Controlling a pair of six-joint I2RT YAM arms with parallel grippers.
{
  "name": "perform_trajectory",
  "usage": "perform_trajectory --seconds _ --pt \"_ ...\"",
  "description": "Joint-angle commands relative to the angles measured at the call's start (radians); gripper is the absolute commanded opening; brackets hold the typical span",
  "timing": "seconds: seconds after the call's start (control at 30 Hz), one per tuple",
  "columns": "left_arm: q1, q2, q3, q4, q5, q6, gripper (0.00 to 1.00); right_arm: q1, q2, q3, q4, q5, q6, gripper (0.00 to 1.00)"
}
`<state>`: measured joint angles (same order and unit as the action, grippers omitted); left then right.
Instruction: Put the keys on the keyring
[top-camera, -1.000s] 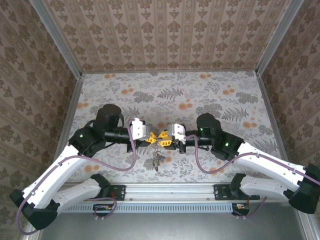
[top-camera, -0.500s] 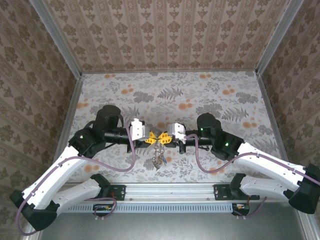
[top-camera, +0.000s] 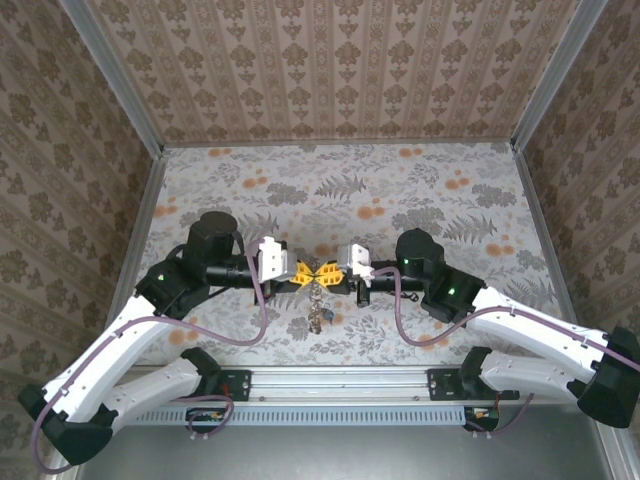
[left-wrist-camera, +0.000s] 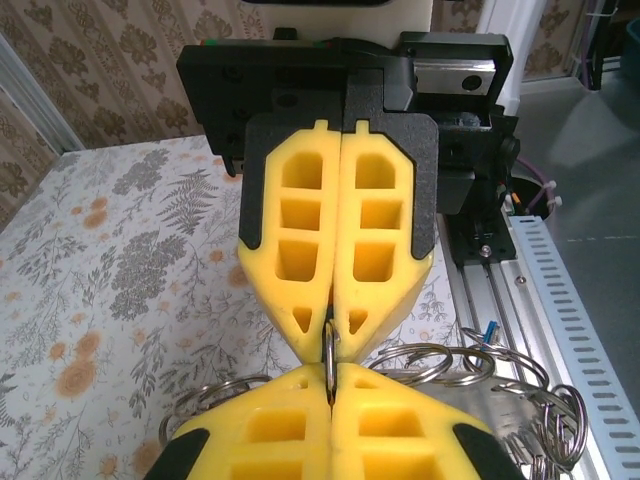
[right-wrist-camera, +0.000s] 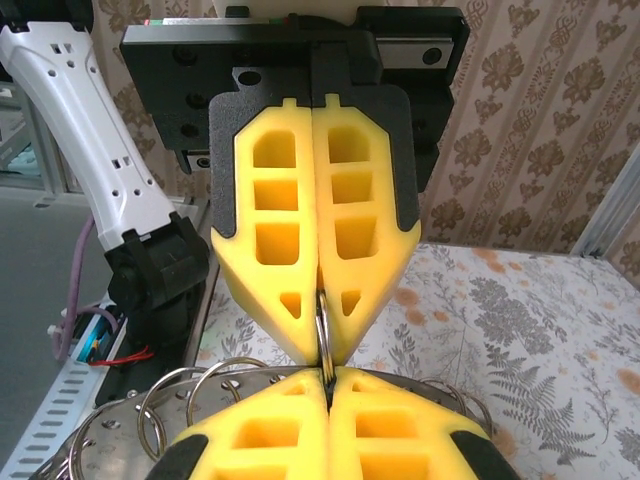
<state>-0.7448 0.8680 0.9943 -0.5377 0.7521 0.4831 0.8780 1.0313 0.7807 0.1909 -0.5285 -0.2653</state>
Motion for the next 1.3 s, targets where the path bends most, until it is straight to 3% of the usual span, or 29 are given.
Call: perform_trajectory --seconds 0.0,0.07,0.3,0.47,0.53,0.6,0.67,0.77,0.83,0.9,1.07,1.27 --pt "-0.004 -0.013 0.012 0.005 0.023 0.020 0.00 0.004 -0.009 0.008 0.031 0.024 -0.002 0.06" --pt "-0.004 -0.012 0.014 -0.014 -0.033 0.036 0.00 0.001 -0.013 -0.005 0.012 0.087 -0.008 0.22" --pt "-0.007 -0.010 -0.018 -0.010 -0.192 0.102 0.00 -0.030 -0.077 -0.115 -0.002 0.208 0.054 0.36" --pt "-0.007 0.013 -0.059 0.050 -0.226 0.136 0.00 -0.043 -0.155 -0.172 -0.095 0.513 0.192 0.48" --pt "-0.006 0.028 -0.075 0.067 -0.224 0.136 0.00 -0.048 -0.167 -0.179 -0.161 0.704 0.314 0.54" --pt "-0.005 0.040 -0.096 0.091 -0.224 0.141 0.00 -0.077 -0.161 -0.159 -0.303 0.910 0.537 0.59" --pt "-0.003 0.049 -0.118 0.120 -0.218 0.141 0.00 -0.145 -0.141 -0.132 -0.506 1.000 0.790 0.58" --pt "0.002 0.062 -0.168 0.193 -0.212 0.135 0.00 -0.302 -0.087 -0.122 -0.702 0.876 1.002 0.56" --pt "0.006 0.071 -0.195 0.236 -0.209 0.126 0.00 -0.366 -0.049 -0.142 -0.723 0.787 1.030 0.54" --pt "0.012 0.081 -0.213 0.265 -0.207 0.112 0.00 -0.411 -0.008 -0.155 -0.723 0.693 1.035 0.43" --pt "0.033 0.084 -0.262 0.327 -0.209 0.073 0.00 -0.434 0.124 -0.132 -0.741 0.560 1.074 0.35" --pt "0.038 0.081 -0.273 0.323 -0.216 0.063 0.00 -0.445 0.178 -0.188 -0.647 0.475 1.332 0.40"
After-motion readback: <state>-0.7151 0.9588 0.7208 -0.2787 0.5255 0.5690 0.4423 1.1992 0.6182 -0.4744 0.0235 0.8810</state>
